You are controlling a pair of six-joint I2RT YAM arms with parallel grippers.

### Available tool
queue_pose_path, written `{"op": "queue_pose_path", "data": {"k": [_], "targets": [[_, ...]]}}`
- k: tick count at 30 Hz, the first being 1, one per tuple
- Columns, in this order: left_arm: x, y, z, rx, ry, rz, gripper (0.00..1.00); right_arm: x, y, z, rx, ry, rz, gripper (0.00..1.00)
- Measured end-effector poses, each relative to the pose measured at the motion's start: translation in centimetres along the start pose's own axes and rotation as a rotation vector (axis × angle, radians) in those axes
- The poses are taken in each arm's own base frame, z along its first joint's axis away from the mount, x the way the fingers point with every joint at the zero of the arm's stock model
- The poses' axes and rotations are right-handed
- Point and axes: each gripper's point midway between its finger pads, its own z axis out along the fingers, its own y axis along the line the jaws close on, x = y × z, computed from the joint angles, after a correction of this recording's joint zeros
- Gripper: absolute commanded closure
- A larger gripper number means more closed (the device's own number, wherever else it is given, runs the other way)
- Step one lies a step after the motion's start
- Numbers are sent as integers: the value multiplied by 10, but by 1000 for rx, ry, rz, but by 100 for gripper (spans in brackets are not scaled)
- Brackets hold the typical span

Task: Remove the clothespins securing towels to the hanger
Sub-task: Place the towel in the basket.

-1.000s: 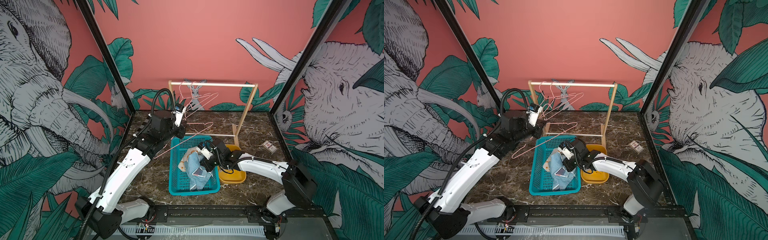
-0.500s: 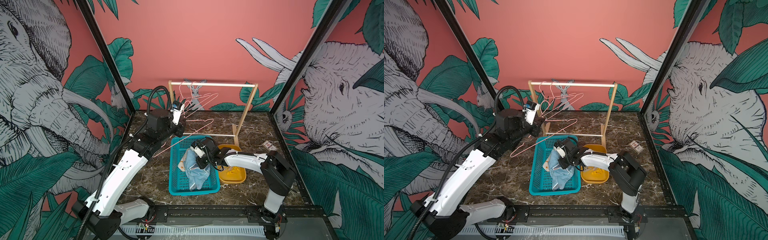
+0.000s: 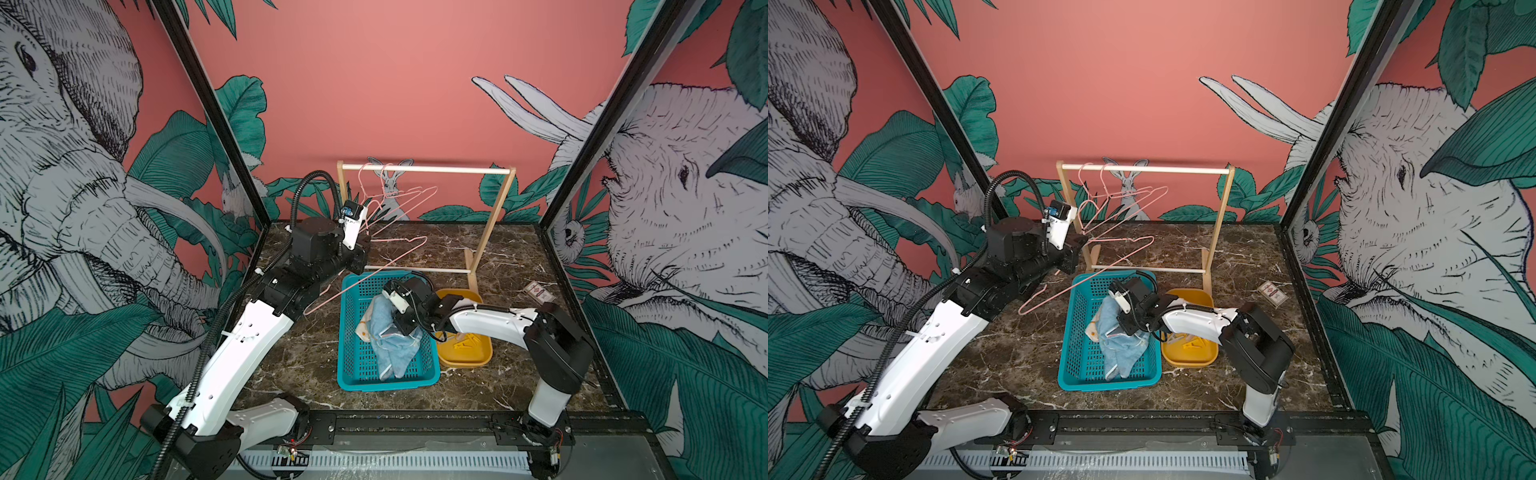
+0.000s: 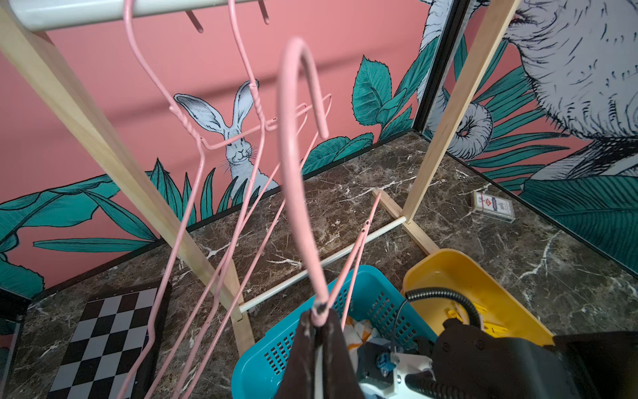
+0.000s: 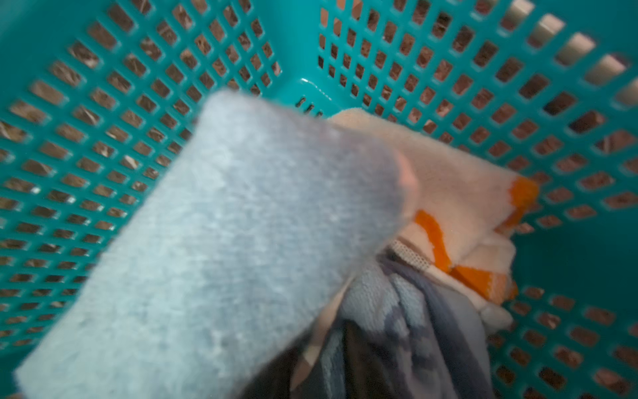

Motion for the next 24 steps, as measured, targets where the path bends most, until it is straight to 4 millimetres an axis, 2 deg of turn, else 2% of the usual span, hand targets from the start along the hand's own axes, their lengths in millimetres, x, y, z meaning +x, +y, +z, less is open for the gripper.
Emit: {"op": "queue_pose_path", "data": {"k": [4, 10, 13, 18, 24], "targets": [[0, 0, 0, 1, -1, 0, 100, -7, 1, -24, -1, -35, -10, 52], [-8, 0, -3, 3, -17, 1, 100, -35, 10, -72, -31, -155, -22, 50], [-9, -1, -4, 4, -21, 1, 100, -42, 12, -92, -36, -204, -26, 49], [-13, -1, -6, 6, -29, 1, 100, -31, 7, -114, -4, -229, -23, 48], [-23, -3, -6, 2, -45, 7, 100, 1, -9, -150, 62, -276, 7, 46]]}}
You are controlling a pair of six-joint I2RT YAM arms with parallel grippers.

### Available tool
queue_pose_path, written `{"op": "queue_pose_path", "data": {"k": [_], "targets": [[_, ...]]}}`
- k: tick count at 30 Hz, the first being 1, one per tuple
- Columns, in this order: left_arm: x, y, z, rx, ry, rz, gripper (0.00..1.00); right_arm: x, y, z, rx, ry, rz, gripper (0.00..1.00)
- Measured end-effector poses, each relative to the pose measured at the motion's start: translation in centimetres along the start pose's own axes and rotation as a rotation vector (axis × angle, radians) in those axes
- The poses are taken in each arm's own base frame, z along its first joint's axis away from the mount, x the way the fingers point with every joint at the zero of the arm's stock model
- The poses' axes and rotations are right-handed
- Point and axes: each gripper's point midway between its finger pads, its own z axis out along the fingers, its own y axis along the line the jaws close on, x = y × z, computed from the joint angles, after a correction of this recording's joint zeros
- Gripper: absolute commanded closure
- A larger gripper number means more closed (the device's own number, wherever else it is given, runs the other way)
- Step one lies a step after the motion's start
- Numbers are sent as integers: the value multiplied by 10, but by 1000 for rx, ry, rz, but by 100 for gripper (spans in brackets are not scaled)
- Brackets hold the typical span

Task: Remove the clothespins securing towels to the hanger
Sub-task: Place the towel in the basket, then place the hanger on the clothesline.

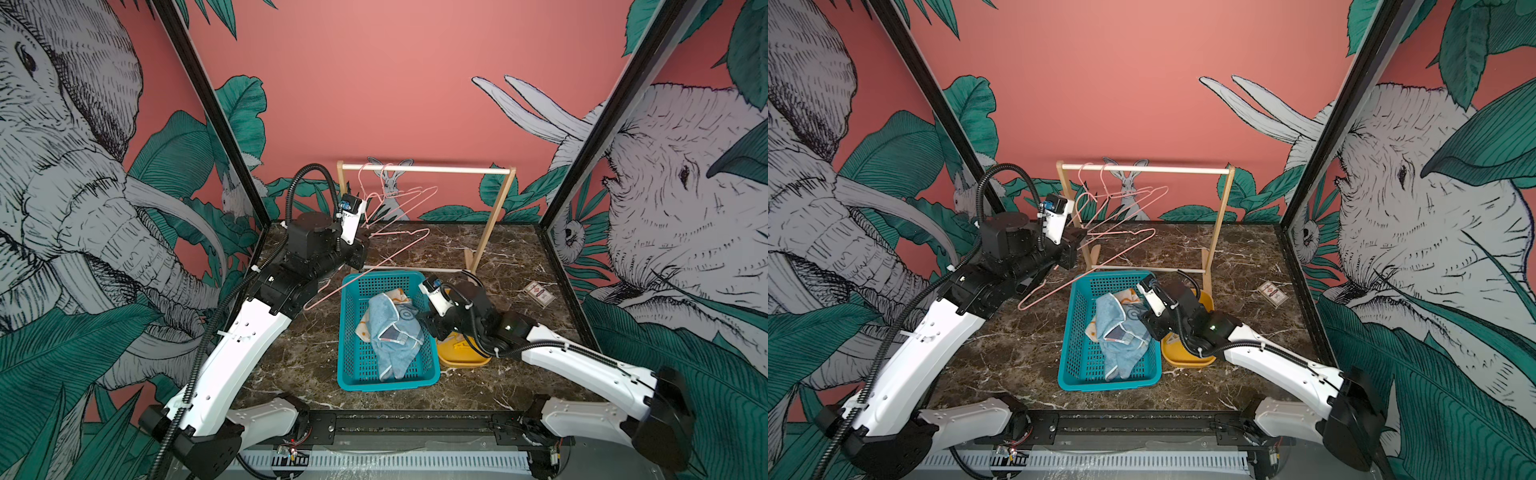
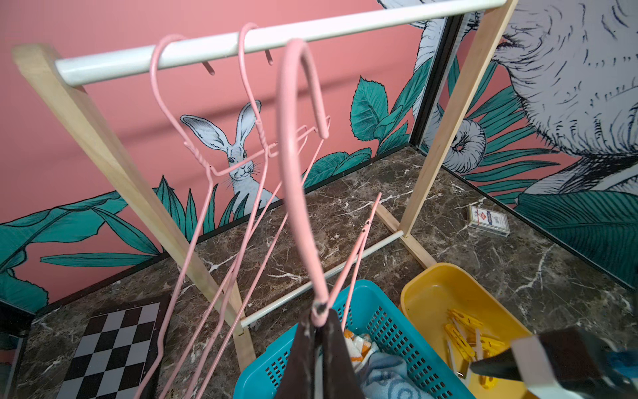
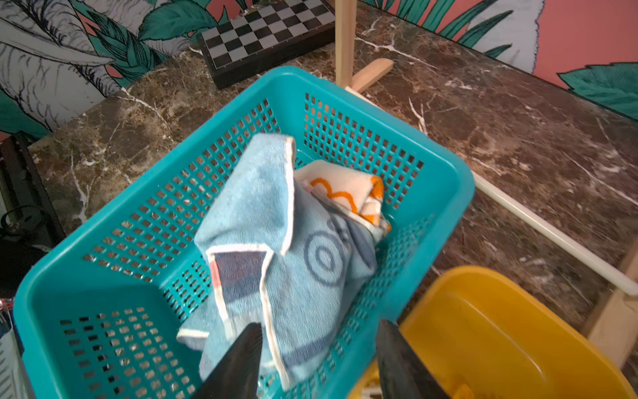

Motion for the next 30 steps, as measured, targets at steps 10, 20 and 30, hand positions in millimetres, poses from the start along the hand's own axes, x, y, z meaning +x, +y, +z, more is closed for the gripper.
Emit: {"op": "queue_pose_path", "data": {"k": [10, 20, 30], "targets": [[-28, -20, 26, 27, -37, 19, 100, 54, -53, -32, 114, -21, 189, 46], [-55, -32, 71, 52, -62, 19, 100, 64, -57, -30, 101, -6, 233, 46], [-82, -36, 112, 57, -95, -1, 100, 67, -58, -31, 97, -12, 249, 46]]}}
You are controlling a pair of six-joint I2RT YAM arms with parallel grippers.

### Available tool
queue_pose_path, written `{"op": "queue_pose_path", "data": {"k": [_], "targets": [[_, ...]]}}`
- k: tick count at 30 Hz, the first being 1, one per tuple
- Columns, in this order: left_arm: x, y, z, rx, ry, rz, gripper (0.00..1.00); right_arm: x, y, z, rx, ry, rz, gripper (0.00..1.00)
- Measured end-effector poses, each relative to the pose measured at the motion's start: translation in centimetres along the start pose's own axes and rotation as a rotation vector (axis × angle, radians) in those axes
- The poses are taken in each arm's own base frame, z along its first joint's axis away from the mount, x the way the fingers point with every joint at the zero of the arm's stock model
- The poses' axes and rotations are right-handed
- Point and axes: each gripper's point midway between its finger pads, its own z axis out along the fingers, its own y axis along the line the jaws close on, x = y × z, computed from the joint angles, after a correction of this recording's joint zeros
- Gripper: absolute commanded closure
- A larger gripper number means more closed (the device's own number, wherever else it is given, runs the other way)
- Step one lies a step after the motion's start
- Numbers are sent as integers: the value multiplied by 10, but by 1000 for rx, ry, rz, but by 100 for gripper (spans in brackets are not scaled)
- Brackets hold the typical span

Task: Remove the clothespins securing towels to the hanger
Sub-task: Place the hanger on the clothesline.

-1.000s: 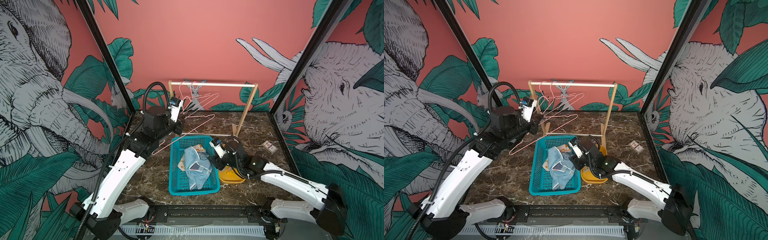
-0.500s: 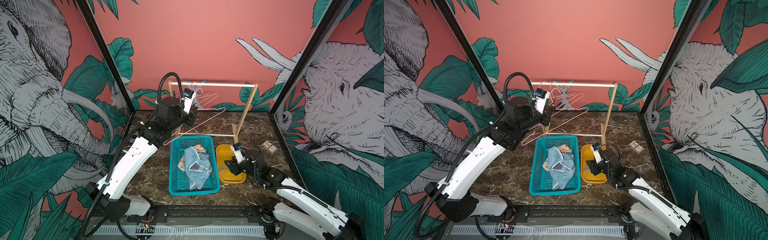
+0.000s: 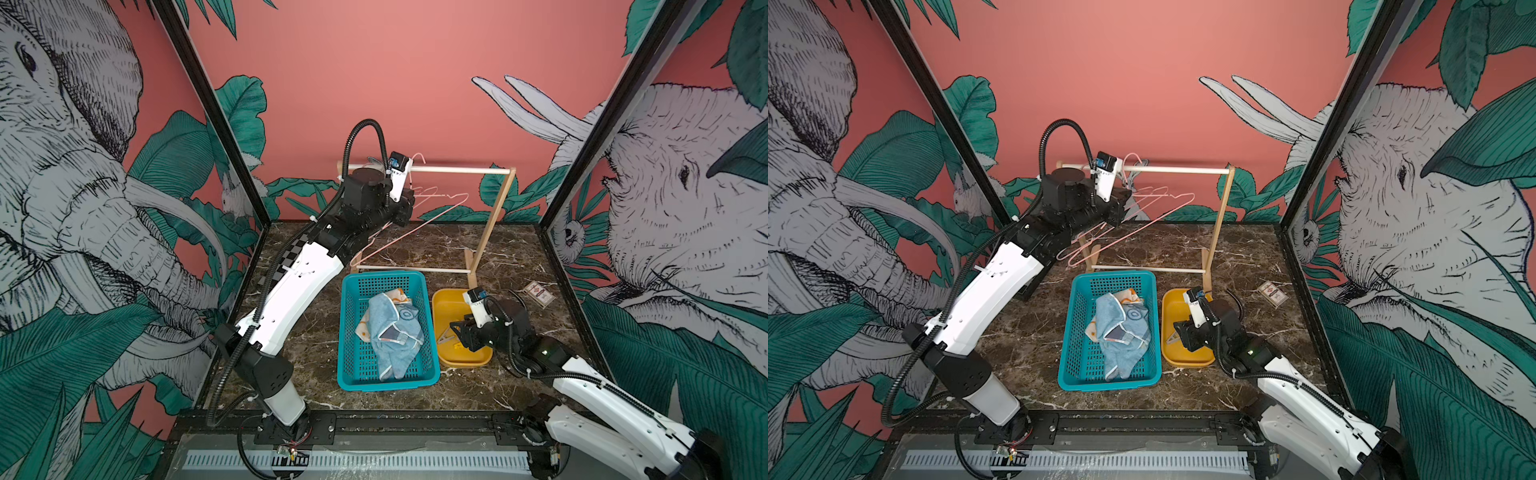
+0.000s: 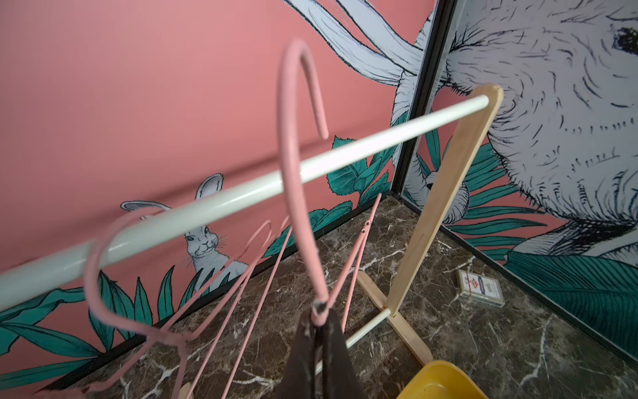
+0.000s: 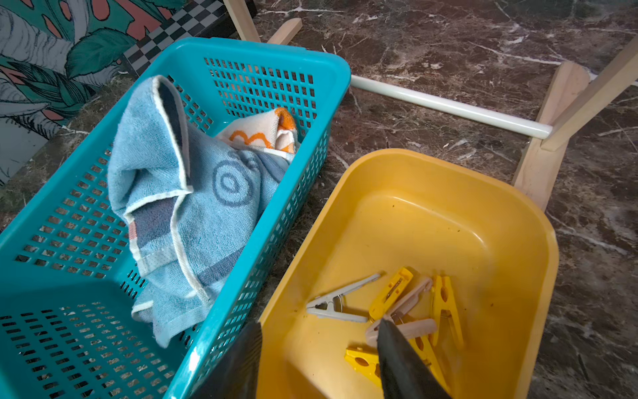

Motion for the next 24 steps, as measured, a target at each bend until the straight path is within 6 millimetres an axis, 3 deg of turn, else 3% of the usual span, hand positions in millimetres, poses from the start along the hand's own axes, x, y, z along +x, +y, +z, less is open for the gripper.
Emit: {"op": "queue_pose_path", "data": {"k": [4, 12, 24], "targets": [[-4, -1, 19, 5, -3, -10, 100, -2, -1, -2, 1, -10, 4, 47], [13, -2, 53, 13, 45, -21, 100, 1, -3, -4, 6, -15, 8, 47], [42, -2, 63, 12, 119, -31, 100, 0, -4, -4, 8, -20, 12, 47]]}}
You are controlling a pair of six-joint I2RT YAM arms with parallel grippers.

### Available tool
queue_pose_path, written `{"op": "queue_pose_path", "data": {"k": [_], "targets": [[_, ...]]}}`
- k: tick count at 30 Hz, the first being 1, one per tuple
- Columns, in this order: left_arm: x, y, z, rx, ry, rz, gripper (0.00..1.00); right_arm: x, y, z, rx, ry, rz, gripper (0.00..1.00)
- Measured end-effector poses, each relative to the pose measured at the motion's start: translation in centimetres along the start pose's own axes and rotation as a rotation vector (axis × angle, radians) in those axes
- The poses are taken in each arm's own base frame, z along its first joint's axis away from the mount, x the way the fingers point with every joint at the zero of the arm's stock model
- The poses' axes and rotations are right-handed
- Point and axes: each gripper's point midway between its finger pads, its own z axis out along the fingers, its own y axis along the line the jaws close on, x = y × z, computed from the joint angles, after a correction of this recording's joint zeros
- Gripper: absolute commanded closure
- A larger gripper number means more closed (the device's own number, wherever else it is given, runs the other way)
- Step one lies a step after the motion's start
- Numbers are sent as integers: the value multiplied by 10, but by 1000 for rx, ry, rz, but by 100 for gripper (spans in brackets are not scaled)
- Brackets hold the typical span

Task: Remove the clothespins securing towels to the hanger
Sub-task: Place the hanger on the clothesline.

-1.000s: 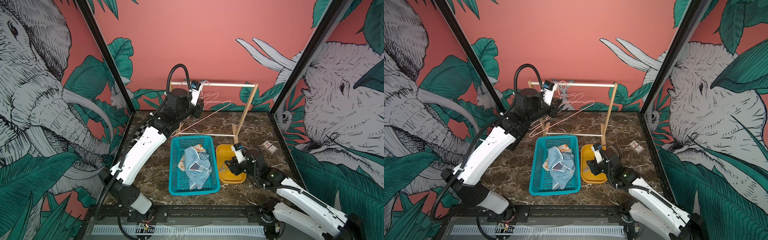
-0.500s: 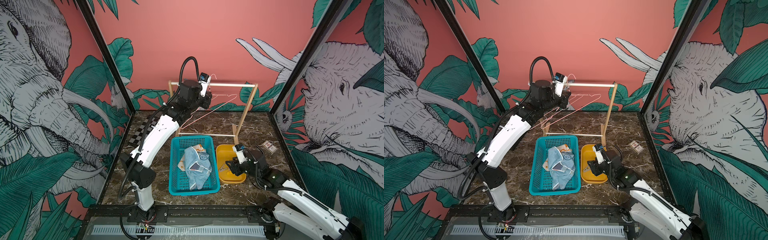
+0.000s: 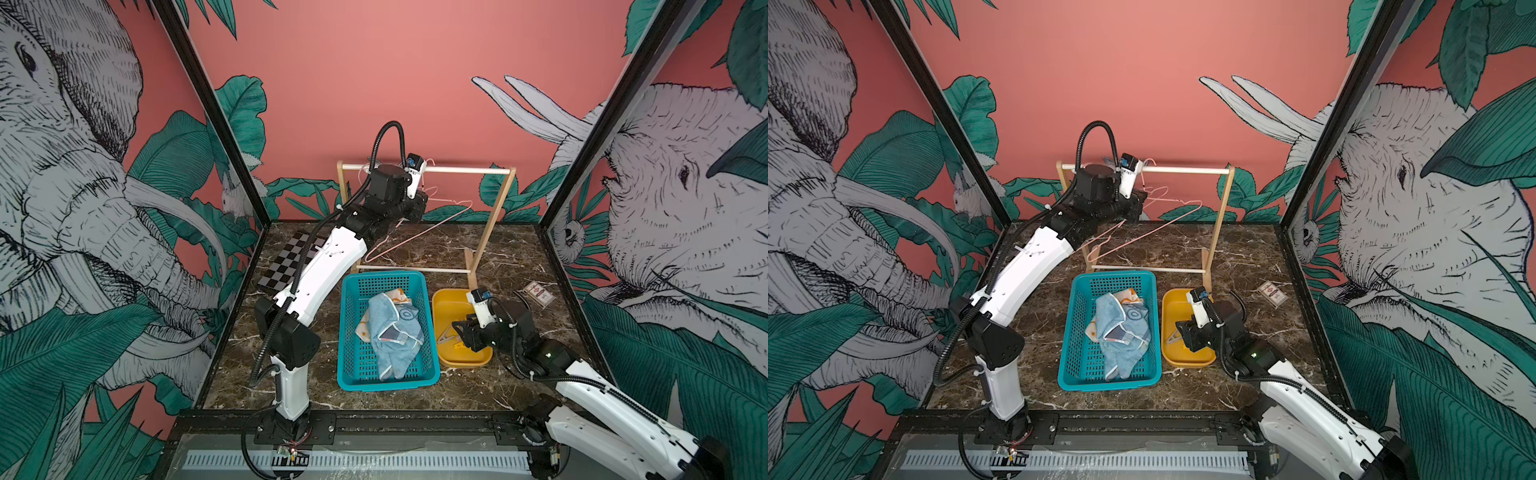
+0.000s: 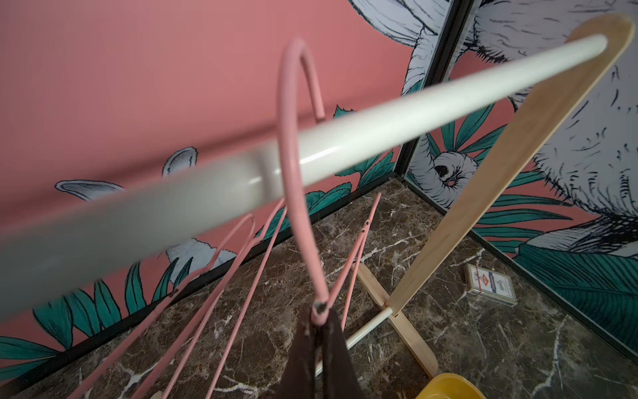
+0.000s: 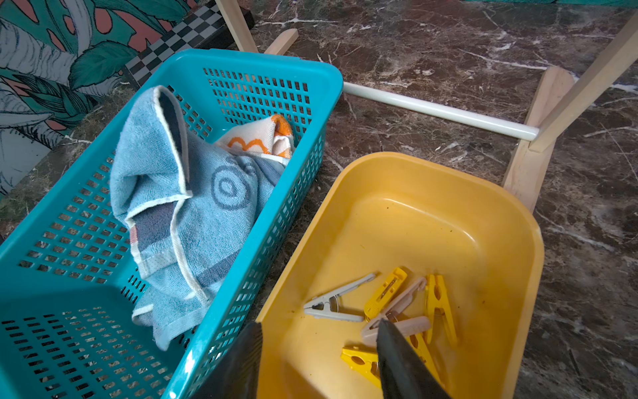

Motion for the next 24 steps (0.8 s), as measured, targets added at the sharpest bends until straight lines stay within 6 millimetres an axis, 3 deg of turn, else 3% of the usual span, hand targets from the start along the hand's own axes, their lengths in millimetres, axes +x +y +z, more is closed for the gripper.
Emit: {"op": "queue_pose_path", "data": {"k": [3, 5, 15, 18, 21, 22, 24], "targets": [[7, 1, 2, -4, 8, 0, 100, 0, 0, 0, -1, 1, 3, 47], [8, 2, 0, -9, 4, 1, 94, 0, 0, 0, -1, 1, 6, 47], [3, 2, -12, -11, -7, 12, 34, 1, -2, 0, 10, 3, 12, 39], [5, 2, -19, -11, -6, 21, 20, 2, -7, 0, 34, 9, 11, 29], [8, 2, -33, -11, -8, 31, 8, 2, -14, -2, 72, 13, 3, 5], [8, 2, -40, -15, -13, 41, 1, 0, -17, -4, 89, 11, 1, 1], [8, 3, -54, -24, -22, 51, 0, -4, -23, -7, 127, 3, -1, 1]]}}
